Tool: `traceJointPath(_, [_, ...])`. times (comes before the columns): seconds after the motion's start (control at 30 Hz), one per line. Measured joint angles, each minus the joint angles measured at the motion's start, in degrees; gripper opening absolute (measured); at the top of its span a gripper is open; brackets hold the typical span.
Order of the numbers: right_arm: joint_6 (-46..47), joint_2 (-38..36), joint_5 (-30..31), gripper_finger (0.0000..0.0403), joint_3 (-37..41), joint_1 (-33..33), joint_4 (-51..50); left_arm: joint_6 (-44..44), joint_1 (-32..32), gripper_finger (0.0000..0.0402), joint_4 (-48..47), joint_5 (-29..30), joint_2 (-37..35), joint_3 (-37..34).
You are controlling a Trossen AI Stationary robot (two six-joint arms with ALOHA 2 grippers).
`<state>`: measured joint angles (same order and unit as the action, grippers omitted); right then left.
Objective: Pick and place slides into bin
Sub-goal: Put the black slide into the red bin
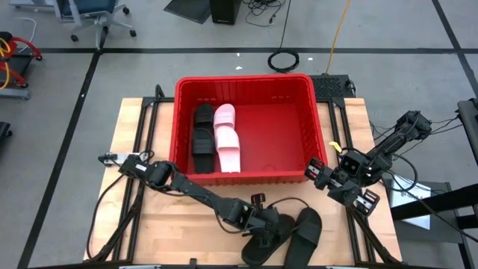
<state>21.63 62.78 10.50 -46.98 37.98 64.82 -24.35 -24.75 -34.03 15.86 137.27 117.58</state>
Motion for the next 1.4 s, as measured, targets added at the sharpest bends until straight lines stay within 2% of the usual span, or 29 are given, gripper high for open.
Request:
traceJointPath(0.33, [-0.24, -0.02, 0.13, 0.013, 0.0, 0.0, -0.02, -0.18, -2.17, 0.0005, -1.2, -2.1, -1.44, 0.0])
traceJointPath(1.23, [-1.53, -0.26, 0.3, 0.013, 0.0, -0.07, 2.47, 4.17, -4.18, 0.0003, -3.04, 2.49, -20.66, 0.0])
traceJointPath(1.4, [-3.43, -0.5, 1.65, 0.013, 0.0, -1.03, 4.19, 6.04, -4.44, 0.0006, -2.72, 5.5, -24.35, 0.0])
